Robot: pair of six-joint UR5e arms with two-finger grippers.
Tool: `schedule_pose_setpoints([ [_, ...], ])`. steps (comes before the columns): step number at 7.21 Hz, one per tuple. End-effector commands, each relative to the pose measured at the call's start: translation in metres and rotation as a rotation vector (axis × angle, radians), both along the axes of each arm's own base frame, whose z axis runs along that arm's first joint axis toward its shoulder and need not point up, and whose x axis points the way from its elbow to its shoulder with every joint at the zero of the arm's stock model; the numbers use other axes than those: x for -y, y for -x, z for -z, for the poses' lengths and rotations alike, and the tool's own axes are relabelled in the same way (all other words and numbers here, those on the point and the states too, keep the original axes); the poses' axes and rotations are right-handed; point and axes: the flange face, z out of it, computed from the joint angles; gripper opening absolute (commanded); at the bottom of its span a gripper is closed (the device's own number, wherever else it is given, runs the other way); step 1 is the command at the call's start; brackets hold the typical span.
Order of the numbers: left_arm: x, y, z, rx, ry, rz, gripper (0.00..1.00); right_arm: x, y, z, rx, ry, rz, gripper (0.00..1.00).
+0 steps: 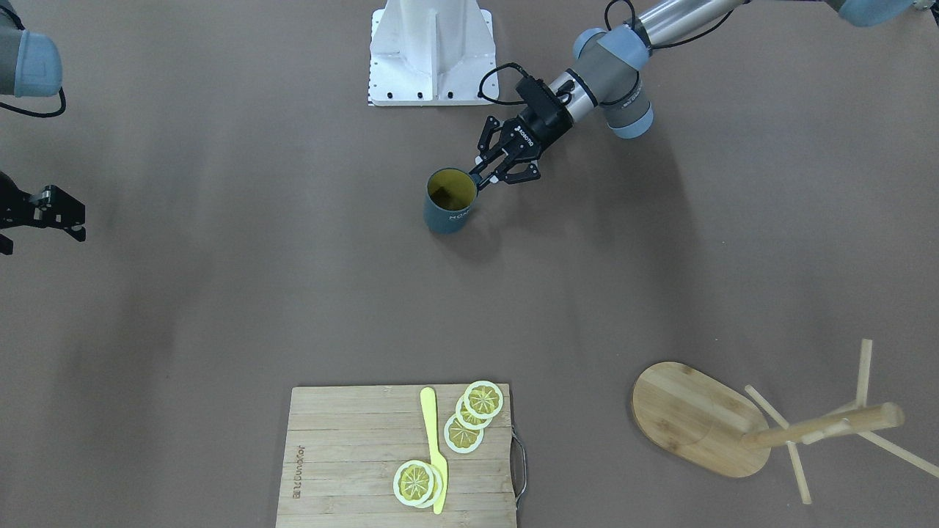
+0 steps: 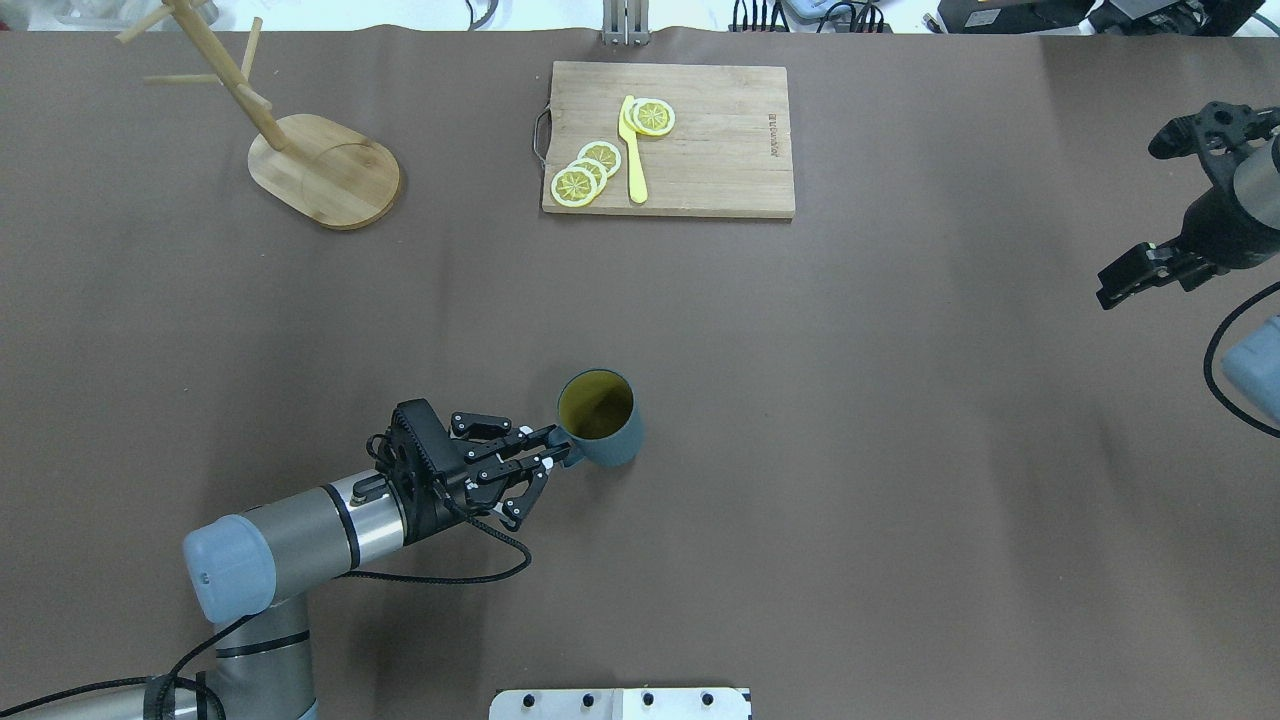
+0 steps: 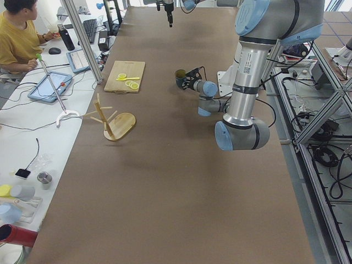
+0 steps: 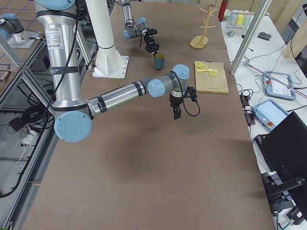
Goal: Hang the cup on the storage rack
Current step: 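Close the left gripper on the blue mug's handle, then lift the blue mug with the left gripper toward the wooden rack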
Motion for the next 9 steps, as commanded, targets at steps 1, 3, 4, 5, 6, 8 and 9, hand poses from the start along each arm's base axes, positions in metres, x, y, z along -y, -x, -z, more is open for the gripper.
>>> schedule_pose_setpoints([
  [1, 0.008, 0.015, 0.026, -0.104, 0.077, 0.030, 0.00, -0.001, -0.001, 0.000, 0.003, 0.001, 0.000, 1.00],
  [3, 0.032, 0.041, 0.041, -0.279, 0.280, 0.008, 0.00, -0.002, -0.006, -0.002, 0.002, -0.001, -0.004, 1.00],
  [4, 0.059, 0.060, 0.043, -0.310, 0.305, 0.050, 0.00, -0.001, -0.010, -0.003, 0.000, -0.001, -0.010, 1.00],
  [5, 0.090, 0.085, 0.043, -0.412, 0.434, 0.056, 0.00, -0.002, -0.018, -0.006, -0.004, 0.002, -0.021, 1.00],
  [6, 0.118, 0.109, 0.041, -0.465, 0.515, 0.042, 0.00, -0.005, -0.024, -0.010, -0.005, 0.008, -0.030, 1.00],
  [8, 0.171, 0.154, 0.026, -0.584, 0.722, 0.008, 0.00, -0.006, -0.056, -0.023, -0.010, 0.033, -0.082, 1.00],
  [9, 0.190, 0.163, 0.018, -0.627, 0.801, 0.003, 0.00, -0.010, -0.078, -0.033, 0.026, 0.074, -0.108, 1.00],
])
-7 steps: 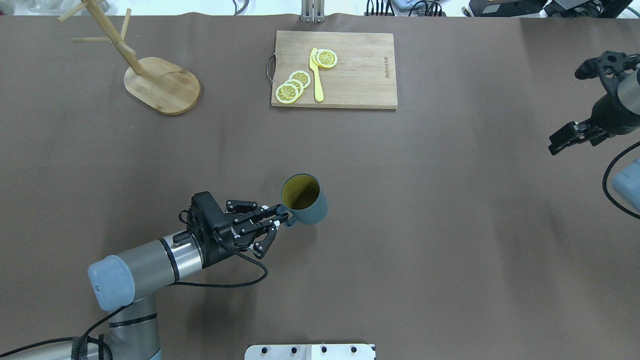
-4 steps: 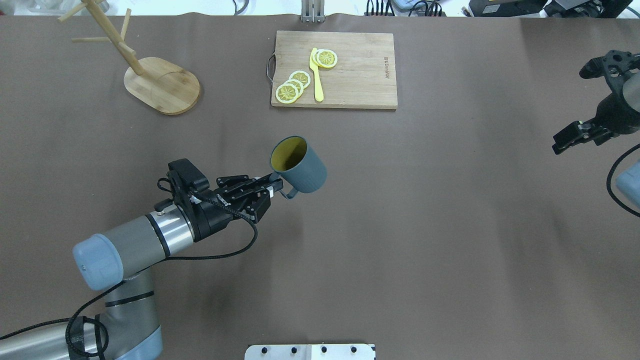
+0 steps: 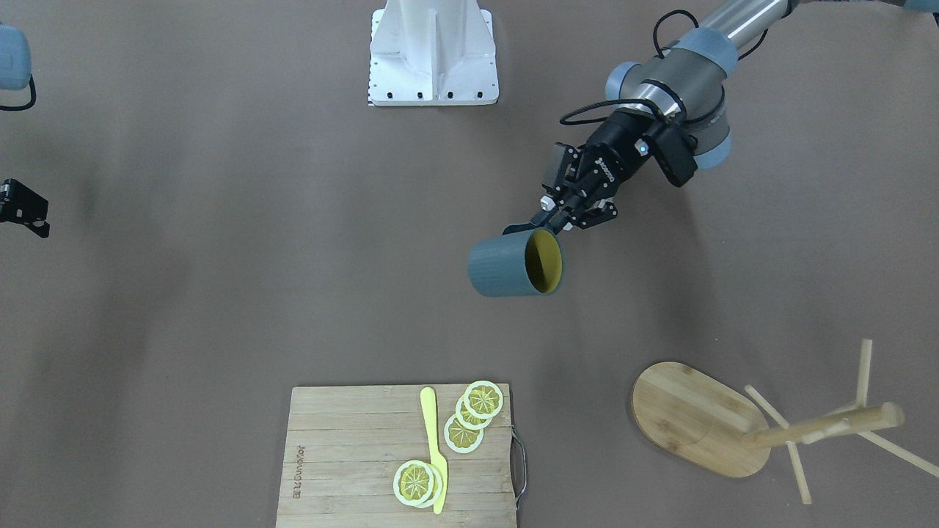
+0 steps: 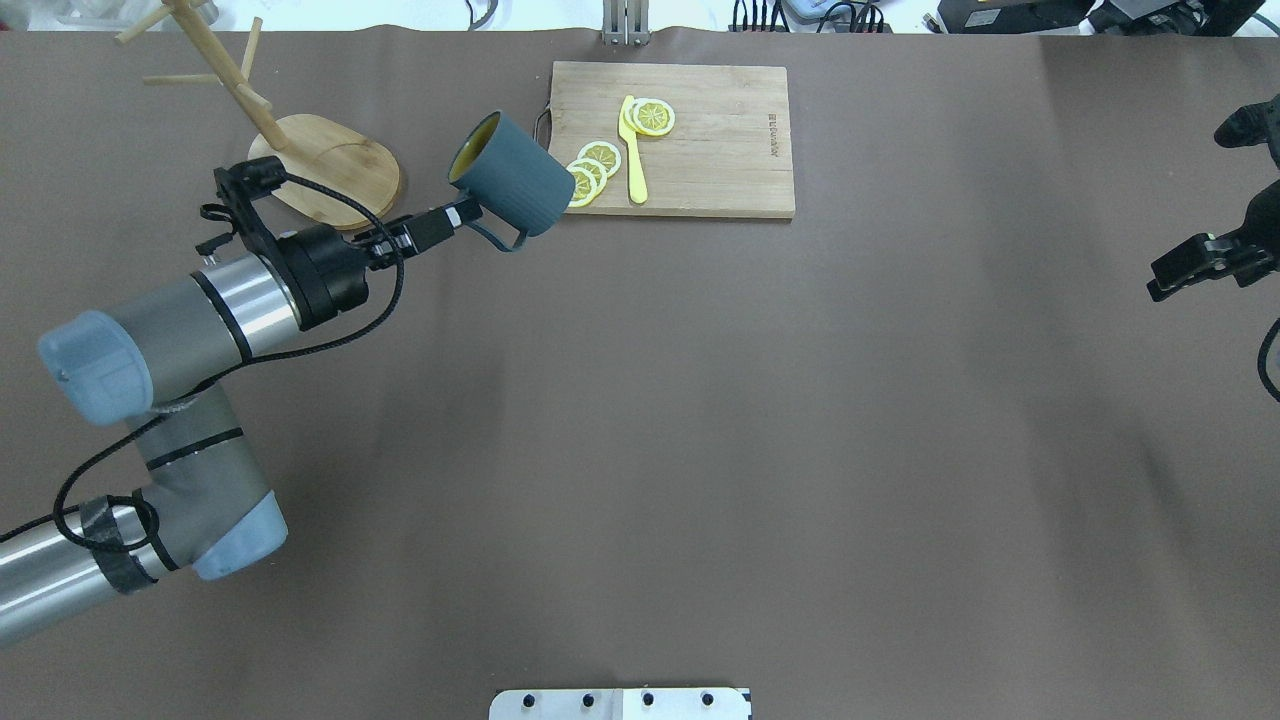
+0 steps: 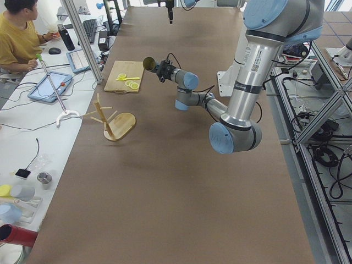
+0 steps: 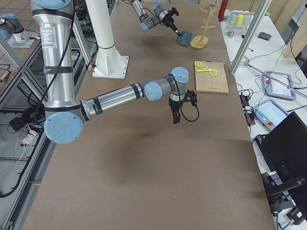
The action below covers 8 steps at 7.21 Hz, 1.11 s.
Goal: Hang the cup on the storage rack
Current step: 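Lift the blue mug with the left gripper toward the wooden rack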
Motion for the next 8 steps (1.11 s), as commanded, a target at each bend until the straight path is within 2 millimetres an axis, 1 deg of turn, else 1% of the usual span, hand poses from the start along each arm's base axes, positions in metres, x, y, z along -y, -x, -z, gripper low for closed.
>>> schedule_pose_setpoints([
  [1, 0.049, 0.033, -0.019, -0.103, 0.173, 0.010, 0.00, -0.009, -0.051, -0.020, 0.070, 0.071, -0.066, 1.00],
  [2, 0.080, 0.056, -0.021, -0.167, 0.249, 0.030, 0.00, -0.014, -0.061, -0.026, 0.080, 0.081, -0.076, 1.00],
  [3, 0.104, 0.070, -0.017, -0.233, 0.314, -0.003, 0.00, -0.016, -0.063, -0.027, 0.079, 0.083, -0.077, 1.00],
  [4, 0.122, 0.084, -0.016, -0.363, 0.435, -0.018, 0.00, -0.016, -0.064, -0.027, 0.077, 0.079, -0.079, 1.00],
  [5, 0.138, 0.083, -0.017, -0.409, 0.503, -0.045, 0.00, -0.015, -0.065, -0.026, 0.073, 0.075, -0.082, 1.00],
  [6, 0.144, 0.087, -0.023, -0.408, 0.518, -0.039, 0.00, -0.015, -0.066, -0.026, 0.072, 0.074, -0.084, 1.00],
  [7, 0.153, 0.095, -0.033, -0.460, 0.589, -0.038, 0.00, -0.015, -0.066, -0.025, 0.073, 0.073, -0.085, 1.00],
  [8, 0.163, 0.112, -0.037, -0.536, 0.662, -0.046, 0.00, -0.014, -0.066, -0.024, 0.074, 0.069, -0.084, 1.00],
])
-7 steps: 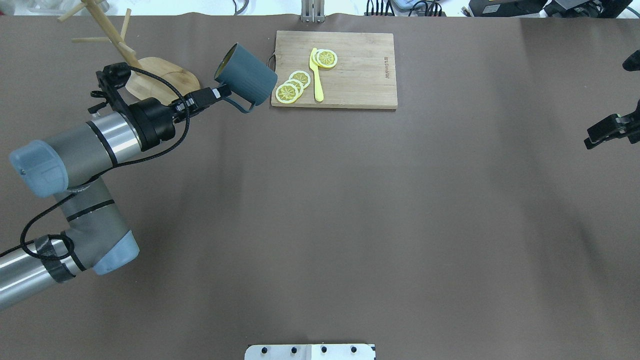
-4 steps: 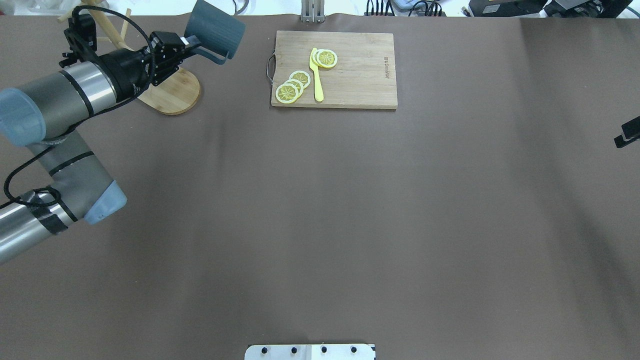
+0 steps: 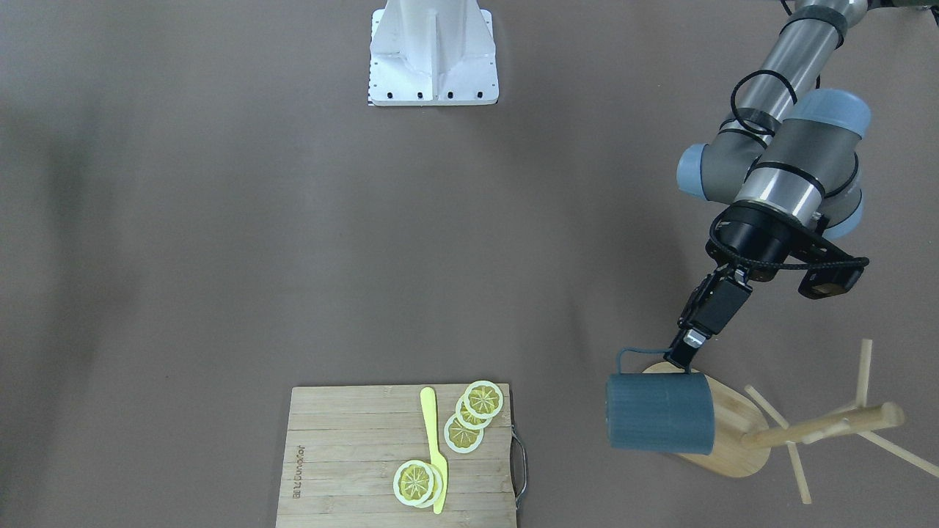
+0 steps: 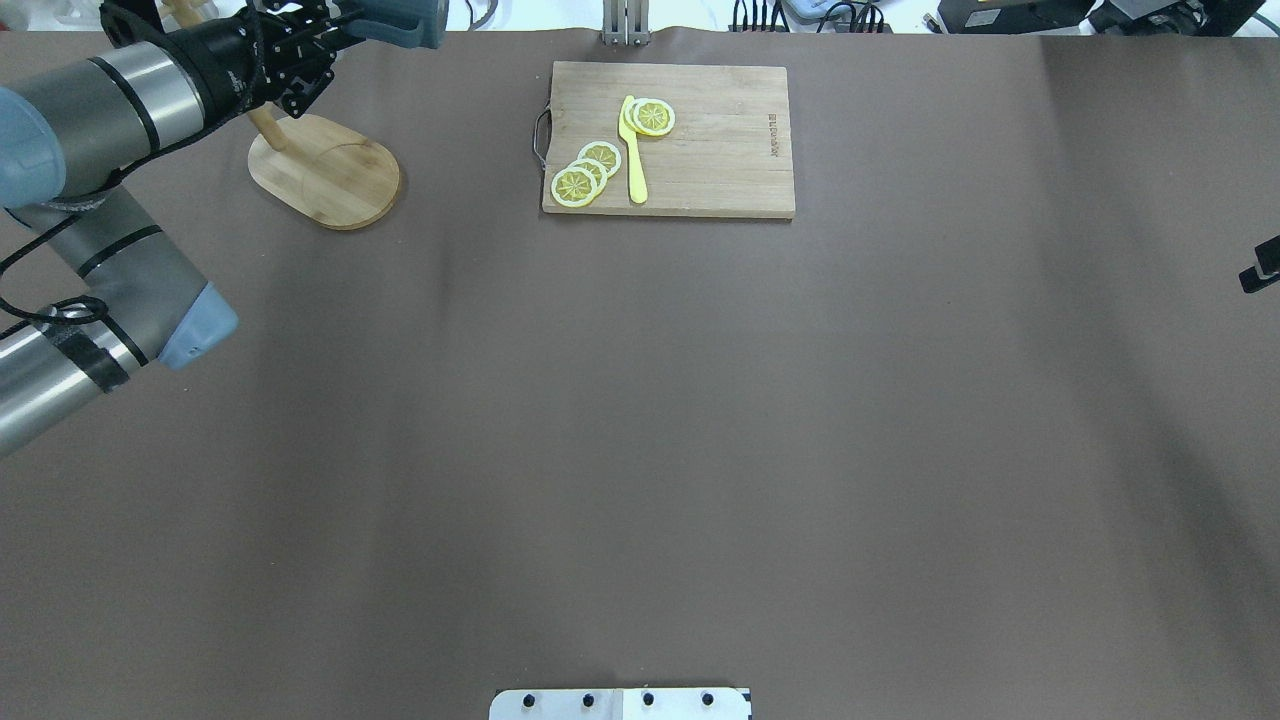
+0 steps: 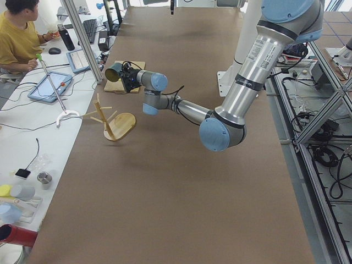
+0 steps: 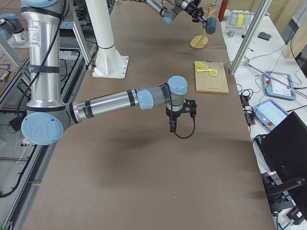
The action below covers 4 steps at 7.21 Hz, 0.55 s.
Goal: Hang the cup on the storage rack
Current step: 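Lift the blue mug with the left gripper toward the wooden rack, then lower the mug handle onto a rack peg with the left gripper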
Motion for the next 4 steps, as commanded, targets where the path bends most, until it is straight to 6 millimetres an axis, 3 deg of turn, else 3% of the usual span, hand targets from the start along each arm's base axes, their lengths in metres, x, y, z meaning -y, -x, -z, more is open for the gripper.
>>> schedule_pose_setpoints([
  [1, 0.015, 0.026, -0.008, -0.090, 0.087, 0.007, 0.00, 0.000, 0.000, 0.003, 0.004, -0.015, -0.001, 1.00],
  [4, 0.021, 0.044, -0.015, -0.214, 0.175, 0.009, 0.00, -0.001, -0.002, 0.006, 0.006, -0.027, -0.004, 1.00],
])
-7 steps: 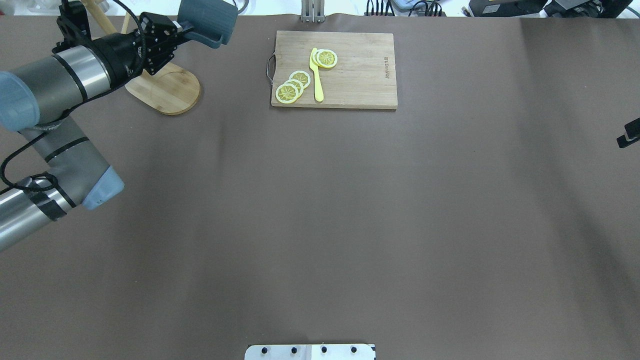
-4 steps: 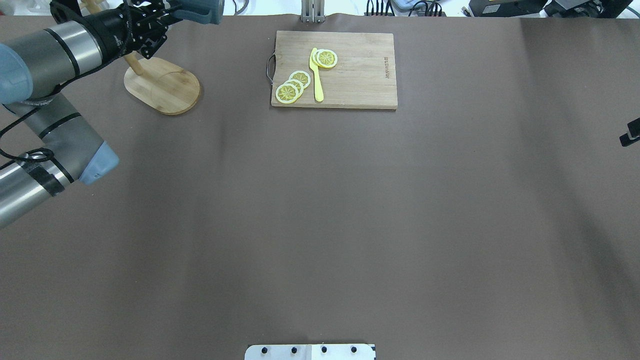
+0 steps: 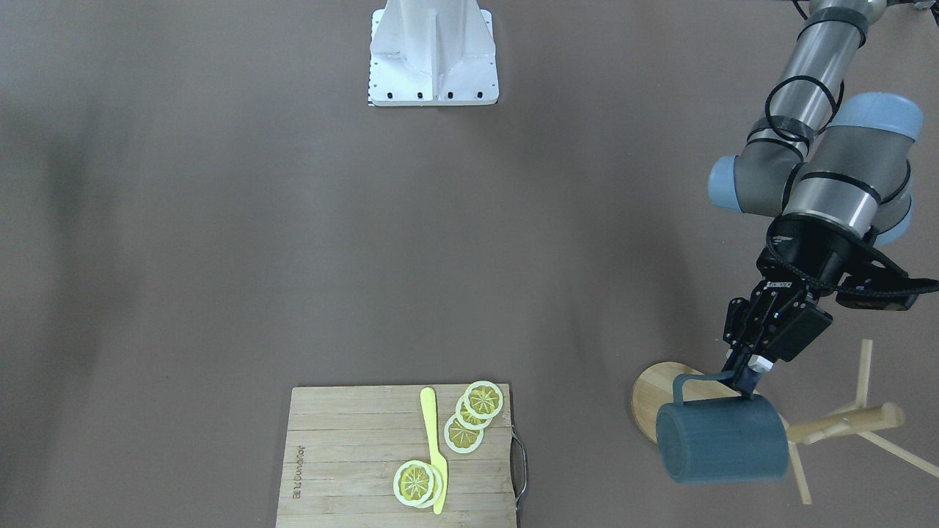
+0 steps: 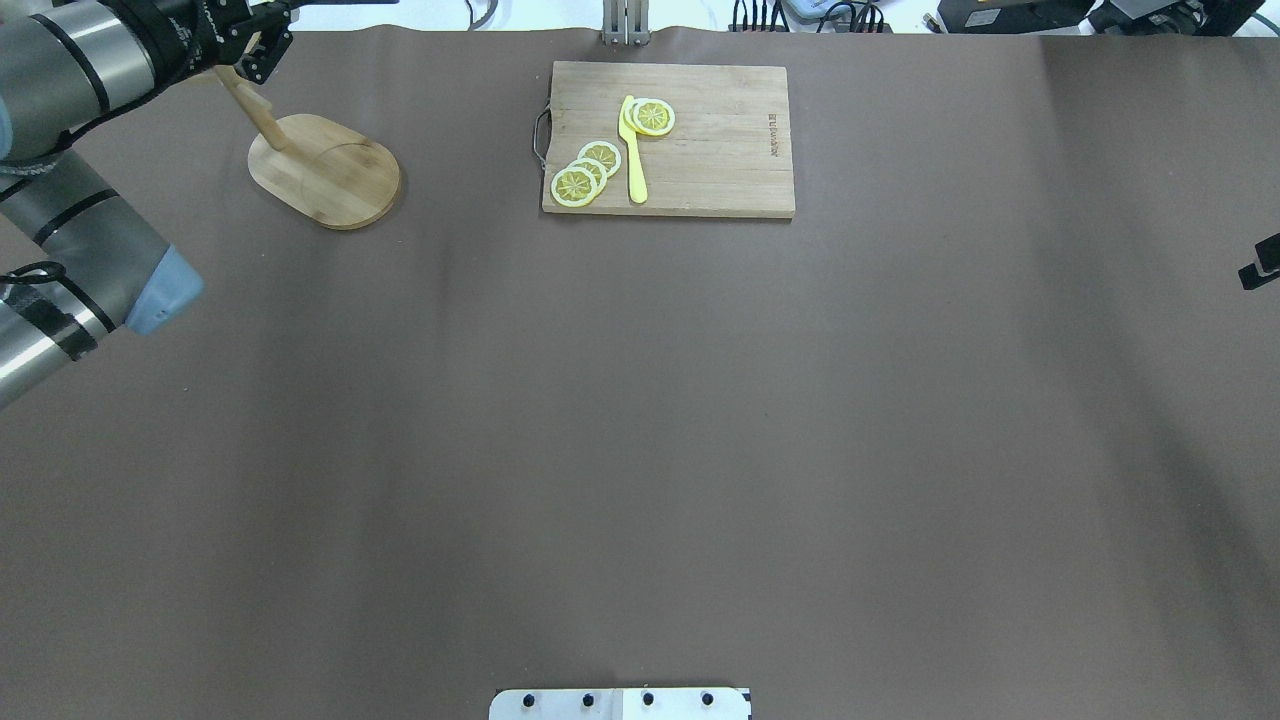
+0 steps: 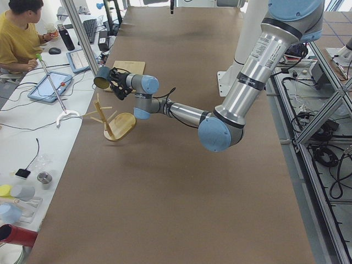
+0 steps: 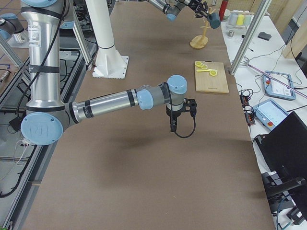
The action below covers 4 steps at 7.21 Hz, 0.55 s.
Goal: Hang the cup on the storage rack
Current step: 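Lower the mug handle onto a rack peg with the left gripper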
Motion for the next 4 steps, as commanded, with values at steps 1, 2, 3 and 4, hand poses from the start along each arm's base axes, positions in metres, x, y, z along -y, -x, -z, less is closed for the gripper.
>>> schedule_pose_setpoints([
  [1, 0.000, 0.007, -0.021, -0.129, 0.068, -0.016, 0.00, -0.001, -0.002, 0.005, 0.003, -0.009, -0.004, 1.00],
  [2, 0.003, 0.005, -0.037, -0.146, 0.089, -0.015, 0.00, -0.002, -0.003, 0.008, 0.003, -0.016, -0.006, 1.00],
  [3, 0.004, 0.007, -0.038, -0.172, 0.109, -0.014, 0.00, -0.002, -0.003, 0.007, 0.002, -0.015, -0.005, 1.00],
  [4, 0.008, 0.015, -0.040, -0.241, 0.160, 0.009, 0.00, -0.003, -0.003, 0.008, 0.003, -0.017, -0.005, 1.00],
])
